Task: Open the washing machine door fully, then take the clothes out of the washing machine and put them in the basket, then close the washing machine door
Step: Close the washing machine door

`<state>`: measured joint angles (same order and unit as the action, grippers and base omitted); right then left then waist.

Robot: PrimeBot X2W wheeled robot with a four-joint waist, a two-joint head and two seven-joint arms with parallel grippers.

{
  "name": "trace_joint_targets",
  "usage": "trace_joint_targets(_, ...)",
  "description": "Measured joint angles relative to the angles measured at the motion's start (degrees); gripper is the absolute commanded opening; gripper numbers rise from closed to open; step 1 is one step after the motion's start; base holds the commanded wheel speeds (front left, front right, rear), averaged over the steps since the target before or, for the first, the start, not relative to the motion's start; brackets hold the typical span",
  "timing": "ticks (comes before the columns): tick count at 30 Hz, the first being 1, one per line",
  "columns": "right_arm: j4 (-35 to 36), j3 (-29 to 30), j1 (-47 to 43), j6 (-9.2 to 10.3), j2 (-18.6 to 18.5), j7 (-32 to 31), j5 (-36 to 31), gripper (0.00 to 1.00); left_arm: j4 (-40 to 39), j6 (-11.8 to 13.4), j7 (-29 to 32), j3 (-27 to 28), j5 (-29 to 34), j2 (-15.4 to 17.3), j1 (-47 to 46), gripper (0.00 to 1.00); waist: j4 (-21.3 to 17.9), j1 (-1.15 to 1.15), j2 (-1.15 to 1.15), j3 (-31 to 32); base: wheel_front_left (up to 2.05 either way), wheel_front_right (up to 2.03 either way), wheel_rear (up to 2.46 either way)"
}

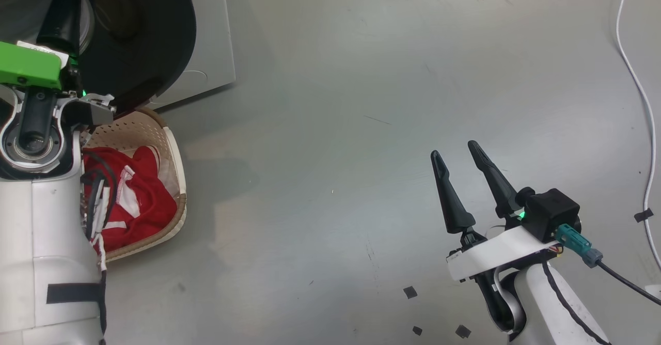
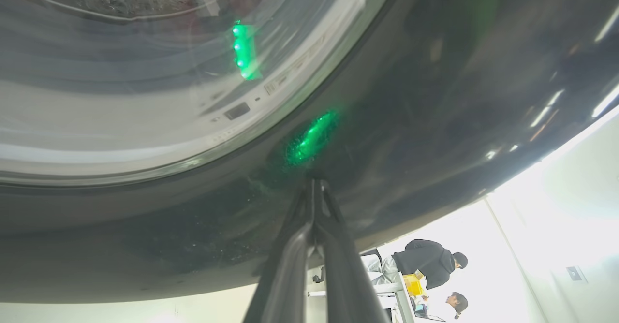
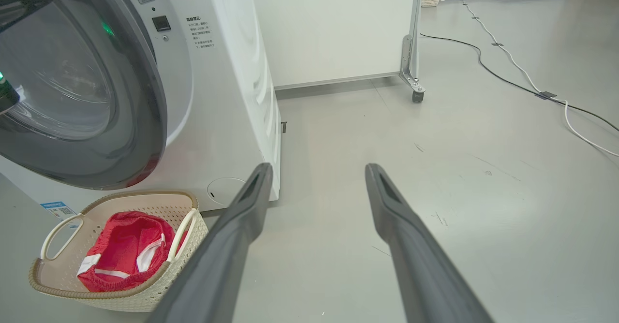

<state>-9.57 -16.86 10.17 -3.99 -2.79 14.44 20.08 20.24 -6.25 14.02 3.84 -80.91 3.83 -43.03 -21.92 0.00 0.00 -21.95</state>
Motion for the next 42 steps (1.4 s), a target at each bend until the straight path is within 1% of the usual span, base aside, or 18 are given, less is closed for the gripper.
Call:
trace_joint_targets(5,0.01,0.62,-0.01,0.02,0.07,0.00,-0.01,1.00,1.71,-0.15,-0.51,-0.42,-0.01,-0.26,-0.65,0.00,0.21,0.00,0.00,0.08,0.00,0.00,0.00)
trace_joint_targets(11,0.07,1.81,-0.01,0.03,0.08,0.00,-0.01,1.00,2.44,-0.63,-0.21,-1.72,-0.40,-1.02,-0.65,0.00,1.59,0.00,0.00,0.41,0.00,0.00,0.00)
trace_joint_targets(16,0.14,2.50,-0.03,0.04,0.08,0.00,-0.14,1.00,2.56,-0.63,-0.15,-1.69,-2.81,-1.20,0.12,0.00,3.34,0.00,0.00,0.85,0.00,0.00,0.00)
trace_joint_targets(21,0.18,3.12,-0.05,0.04,0.03,0.00,-0.77,1.00,-0.33,-0.64,0.00,-1.80,-3.98,-1.34,3.03,0.00,5.49,0.00,0.00,1.39,0.00,0.00,0.00)
trace_joint_targets(24,0.09,3.37,-0.08,0.04,-0.16,0.00,-1.21,1.00,-2.52,-0.64,0.01,-1.57,-5.98,-1.49,5.09,0.00,6.86,0.00,0.00,1.87,0.00,0.00,0.00)
trace_joint_targets(31,-0.56,3.99,-0.34,0.03,-1.01,0.01,-2.09,1.00,-6.01,-0.64,0.02,-1.31,-8.65,-1.79,12.49,0.00,10.02,0.00,0.00,3.57,0.00,0.00,0.00)
trace_joint_targets(32,-0.74,4.04,-0.48,0.03,-1.03,0.01,-2.12,1.00,-6.35,-0.64,0.02,-1.26,-9.46,-1.80,13.65,0.10,10.42,0.00,0.00,3.91,0.00,0.00,0.00)
trace_joint_targets(33,-0.87,4.13,-0.75,0.03,-1.05,0.01,-2.16,1.00,-6.76,-0.64,0.03,-1.29,-10.05,-1.85,14.87,0.23,10.82,0.00,0.00,4.27,0.00,0.00,0.00)
trace_joint_targets(35,-1.07,4.43,-1.59,0.03,-1.20,0.01,-2.19,1.00,-7.70,-0.64,0.01,-1.30,-10.38,-1.97,17.14,0.38,11.63,0.00,0.00,4.96,0.00,0.00,0.00)
trace_joint_targets(36,-1.23,4.46,-1.88,0.03,-1.34,0.01,-2.32,1.00,-8.23,-0.64,0.01,-1.34,-10.56,-1.97,18.28,0.51,12.04,0.00,0.00,5.31,0.00,0.00,0.00)
trace_joint_targets(37,-1.36,4.47,-2.09,0.03,-1.37,0.00,-2.49,1.00,-8.66,-0.64,0.01,-1.33,-10.98,-1.97,19.39,0.82,12.41,0.00,0.00,5.67,0.00,0.00,0.00)
trace_joint_targets(38,-1.41,4.47,-2.31,0.03,-1.37,0.01,-2.60,1.00,-9.11,-0.64,0.00,-1.37,-11.17,-1.97,20.59,0.98,12.78,0.00,0.00,6.05,0.00,0.00,0.00)
trace_joint_targets(39,-1.44,4.48,-2.50,0.04,-1.37,0.01,-2.60,1.00,-9.64,-0.64,0.00,-1.49,-11.26,-1.97,21.81,1.00,13.14,0.00,0.00,6.41,0.00,0.00,0.00)
trace_joint_targets(42,-1.68,4.71,-2.66,0.04,-1.46,0.00,-2.63,1.00,-10.21,-0.64,-0.52,-1.58,-12.07,-2.00,25.12,1.00,14.17,0.00,0.00,7.47,0.00,0.00,0.00)
